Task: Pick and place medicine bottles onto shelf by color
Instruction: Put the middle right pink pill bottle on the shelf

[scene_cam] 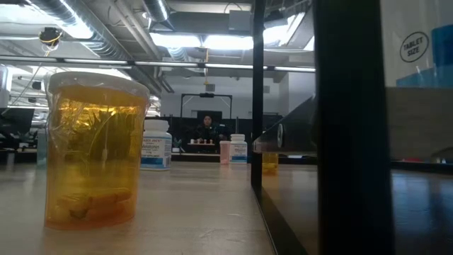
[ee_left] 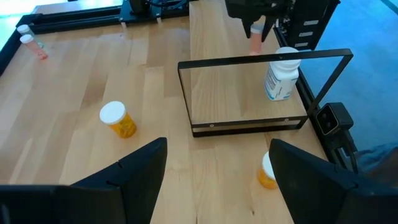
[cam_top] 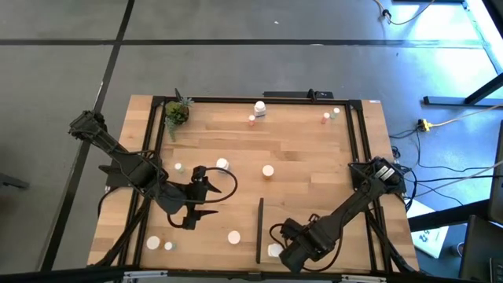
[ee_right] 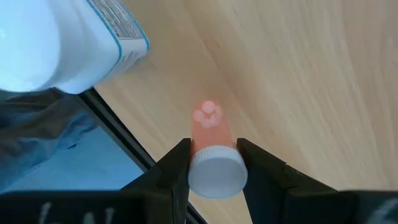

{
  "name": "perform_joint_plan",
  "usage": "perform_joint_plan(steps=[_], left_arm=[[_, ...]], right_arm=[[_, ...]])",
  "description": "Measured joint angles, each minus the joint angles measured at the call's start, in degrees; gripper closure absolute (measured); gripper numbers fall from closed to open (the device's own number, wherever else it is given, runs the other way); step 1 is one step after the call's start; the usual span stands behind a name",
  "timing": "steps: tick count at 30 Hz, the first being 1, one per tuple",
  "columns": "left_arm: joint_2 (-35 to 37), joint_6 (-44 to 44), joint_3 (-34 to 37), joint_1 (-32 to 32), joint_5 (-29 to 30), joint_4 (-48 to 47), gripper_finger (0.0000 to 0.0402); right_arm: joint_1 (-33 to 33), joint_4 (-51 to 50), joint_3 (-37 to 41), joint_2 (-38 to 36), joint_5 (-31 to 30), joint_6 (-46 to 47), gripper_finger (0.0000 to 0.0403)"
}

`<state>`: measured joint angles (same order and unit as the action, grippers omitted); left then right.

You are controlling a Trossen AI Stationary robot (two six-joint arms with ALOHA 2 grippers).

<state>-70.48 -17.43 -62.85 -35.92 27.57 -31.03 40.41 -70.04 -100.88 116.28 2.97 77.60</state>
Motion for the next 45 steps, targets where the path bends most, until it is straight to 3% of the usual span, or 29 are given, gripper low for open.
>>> perform_joint_plan(steps=[20, 36, 45], left_arm=[[0.0, 0.0, 0.0, 0.0, 0.0, 0.0, 0.0124], [0.0, 0.0, 0.0, 0.0, 0.0, 0.0, 0.0124], [0.0, 0.0, 0.0, 0.0, 0.0, 0.0, 0.0124]], right_arm=[[-0.2, 1.8, 0.0, 1.9, 2.7, -0.7, 0.028], [-0.2, 2.1, 0.0, 1.9, 2.7, -0.7, 0.0227], [-0.2, 0.4, -1.4, 1.7, 2.8, -1.5, 0.0223]])
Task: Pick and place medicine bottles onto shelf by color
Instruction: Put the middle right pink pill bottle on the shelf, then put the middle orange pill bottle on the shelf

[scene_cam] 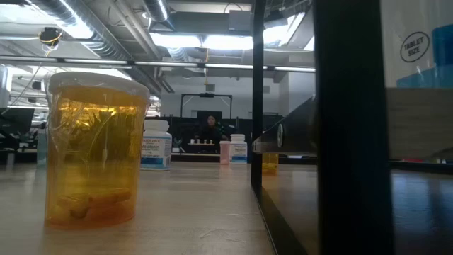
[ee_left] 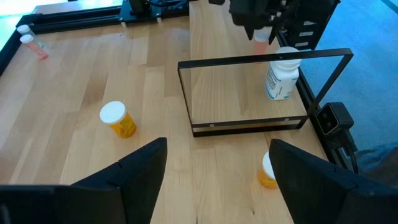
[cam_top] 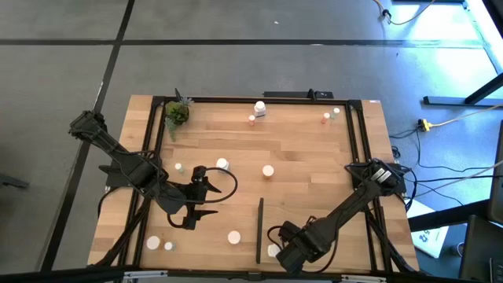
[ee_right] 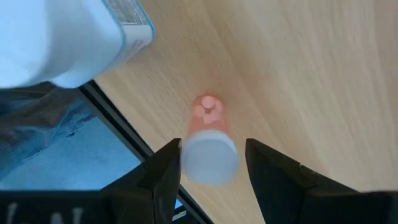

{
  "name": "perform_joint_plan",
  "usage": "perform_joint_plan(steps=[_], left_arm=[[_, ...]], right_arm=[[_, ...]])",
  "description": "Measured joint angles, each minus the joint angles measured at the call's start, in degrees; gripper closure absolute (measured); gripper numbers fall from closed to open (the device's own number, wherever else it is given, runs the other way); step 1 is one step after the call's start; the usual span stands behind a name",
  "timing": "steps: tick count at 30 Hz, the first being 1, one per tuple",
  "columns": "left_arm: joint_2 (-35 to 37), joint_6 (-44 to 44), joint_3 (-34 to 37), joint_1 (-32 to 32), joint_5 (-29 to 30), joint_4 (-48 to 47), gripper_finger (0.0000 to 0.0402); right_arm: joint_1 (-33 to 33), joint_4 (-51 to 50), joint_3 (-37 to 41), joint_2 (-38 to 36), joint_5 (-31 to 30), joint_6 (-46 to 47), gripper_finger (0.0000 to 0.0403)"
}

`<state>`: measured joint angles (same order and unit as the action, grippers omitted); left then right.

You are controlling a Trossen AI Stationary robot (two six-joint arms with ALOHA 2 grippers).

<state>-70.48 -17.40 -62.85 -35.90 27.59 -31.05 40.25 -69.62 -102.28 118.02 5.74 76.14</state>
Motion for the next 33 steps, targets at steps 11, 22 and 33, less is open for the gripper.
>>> perform_joint_plan(steps=[11, 22, 33], left_arm=[[0.0, 0.0, 0.0, 0.0, 0.0, 0.0, 0.0124], [0.0, 0.0, 0.0, 0.0, 0.0, -0.2, 0.0124], [0.0, 0.1, 0.0, 0.0, 0.0, -0.3, 0.0124]], right_arm=[[0.0, -2.6, -2.0, 0.0, -0.1, -0.2, 0.0223], [0.0, -2.5, -2.0, 0.0, 0.4, -0.4, 0.0223], [-0.1, -2.6, -2.0, -0.7, 1.8, -0.2, 0.0223]])
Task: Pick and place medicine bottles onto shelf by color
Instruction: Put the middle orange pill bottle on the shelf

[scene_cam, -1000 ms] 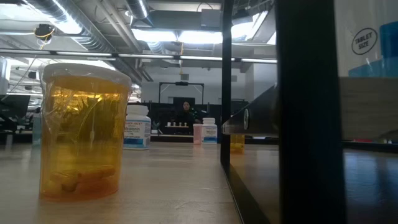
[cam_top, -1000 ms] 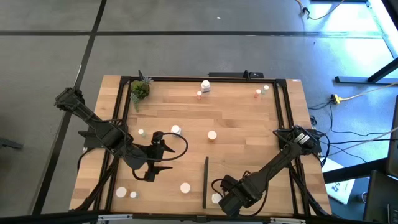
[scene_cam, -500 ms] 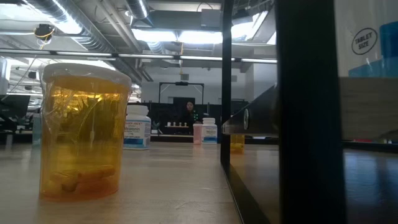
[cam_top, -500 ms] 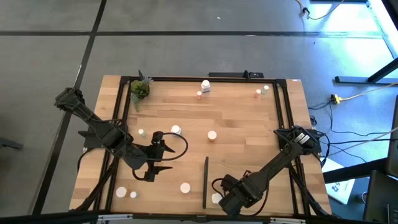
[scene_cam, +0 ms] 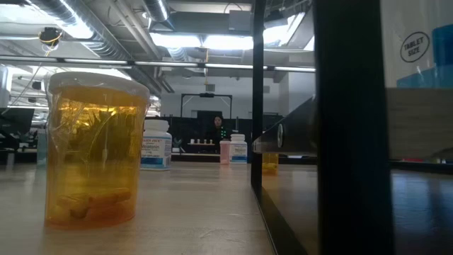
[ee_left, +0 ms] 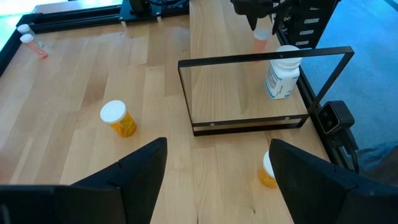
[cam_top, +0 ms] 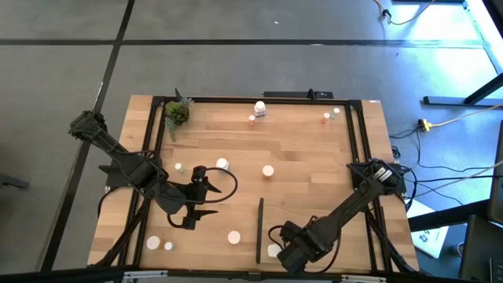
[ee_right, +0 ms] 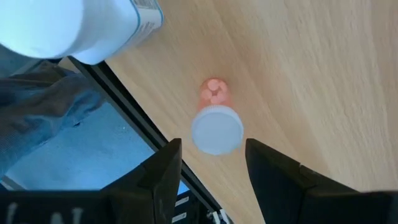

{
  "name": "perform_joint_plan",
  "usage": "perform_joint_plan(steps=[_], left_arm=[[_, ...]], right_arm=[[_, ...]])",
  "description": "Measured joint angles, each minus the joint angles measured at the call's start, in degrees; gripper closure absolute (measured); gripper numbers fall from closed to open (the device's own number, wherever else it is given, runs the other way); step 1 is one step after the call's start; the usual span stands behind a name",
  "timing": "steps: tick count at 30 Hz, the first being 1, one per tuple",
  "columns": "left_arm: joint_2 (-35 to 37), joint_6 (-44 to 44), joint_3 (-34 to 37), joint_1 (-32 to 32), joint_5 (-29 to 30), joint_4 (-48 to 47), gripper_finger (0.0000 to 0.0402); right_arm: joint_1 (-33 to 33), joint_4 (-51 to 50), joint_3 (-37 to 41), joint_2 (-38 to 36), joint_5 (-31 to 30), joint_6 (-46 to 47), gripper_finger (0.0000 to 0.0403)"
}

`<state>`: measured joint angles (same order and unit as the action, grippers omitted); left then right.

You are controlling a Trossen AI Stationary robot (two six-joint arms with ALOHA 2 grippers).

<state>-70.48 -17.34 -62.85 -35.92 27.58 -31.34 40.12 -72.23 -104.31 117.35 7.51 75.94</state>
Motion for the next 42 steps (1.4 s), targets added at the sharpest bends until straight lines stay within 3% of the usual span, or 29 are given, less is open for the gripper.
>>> perform_joint_plan(steps=[15, 18, 26, 33, 42], left_arm=[[0.0, 0.0, 0.0, 0.0, 0.0, -0.1, 0.0124], [0.0, 0.0, 0.0, 0.0, 0.0, -0.1, 0.0124], [0.0, -0.1, 0.0, 0.0, 0.0, -0.1, 0.0124], [0.0, -3.6, 0.0, 1.6, 0.0, -0.8, 0.0124], [0.0, -5.0, 0.0, 3.7, 0.0, -1.7, 0.0124]], right_arm=[[-0.6, -0.9, -0.7, -0.1, 0.1, -4.3, 0.0223], [-0.6, -3.2, -3.1, -0.1, -0.3, -5.5, 0.0223], [-0.8, -15.6, -14.3, -0.1, -9.5, -5.9, 0.0223], [-2.7, -17.8, -23.8, -0.2, -16.2, -8.1, 0.0223], [-7.5, -17.8, -25.7, -0.2, -14.5, -21.3, 0.0223]])
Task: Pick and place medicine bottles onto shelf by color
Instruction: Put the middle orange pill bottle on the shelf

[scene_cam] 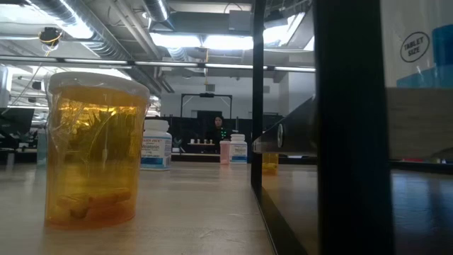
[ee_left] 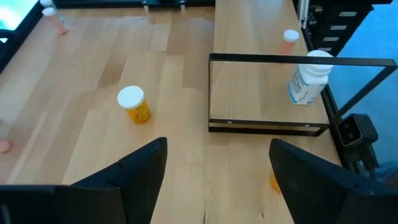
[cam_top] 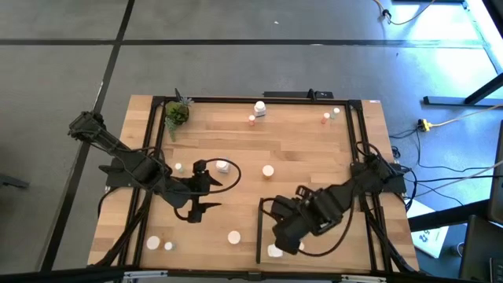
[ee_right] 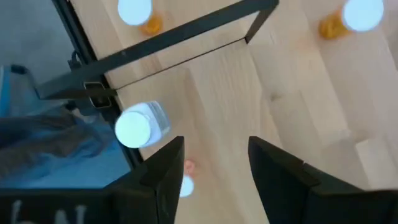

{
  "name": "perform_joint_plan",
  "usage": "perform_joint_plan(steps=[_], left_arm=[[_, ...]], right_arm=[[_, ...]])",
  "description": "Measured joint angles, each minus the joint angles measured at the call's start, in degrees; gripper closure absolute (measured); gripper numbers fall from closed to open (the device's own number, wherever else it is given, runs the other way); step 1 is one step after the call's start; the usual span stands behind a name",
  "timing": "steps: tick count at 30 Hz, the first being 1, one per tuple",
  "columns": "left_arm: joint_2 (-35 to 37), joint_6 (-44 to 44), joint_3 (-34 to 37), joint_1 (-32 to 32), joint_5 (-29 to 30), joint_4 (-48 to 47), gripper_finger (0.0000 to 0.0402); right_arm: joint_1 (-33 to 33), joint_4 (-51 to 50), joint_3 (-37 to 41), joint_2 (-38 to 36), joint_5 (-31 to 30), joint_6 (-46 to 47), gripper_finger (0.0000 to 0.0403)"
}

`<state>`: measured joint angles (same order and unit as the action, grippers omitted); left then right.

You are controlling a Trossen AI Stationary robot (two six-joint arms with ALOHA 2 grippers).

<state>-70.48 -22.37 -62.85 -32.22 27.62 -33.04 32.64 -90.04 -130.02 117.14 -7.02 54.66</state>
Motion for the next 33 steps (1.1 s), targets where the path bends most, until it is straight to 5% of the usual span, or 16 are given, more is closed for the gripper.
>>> perform_joint_plan(steps=[7, 19, 33], left_arm=[[0.0, 0.0, 0.0, 0.1, 0.0, -0.3, 0.0124], [0.0, -0.2, 0.0, 0.5, 3.0, -1.2, 0.0124], [0.0, -1.5, 0.0, 9.4, 3.0, -2.4, 0.0124]], right_arm=[[-6.0, 0.0, 0.3, 0.1, 8.8, -12.1, 0.0223], [-16.3, 0.0, 0.3, 0.1, 10.0, -34.4, 0.0223], [-29.3, 0.0, 0.3, -5.1, 10.2, -52.4, 0.0223]])
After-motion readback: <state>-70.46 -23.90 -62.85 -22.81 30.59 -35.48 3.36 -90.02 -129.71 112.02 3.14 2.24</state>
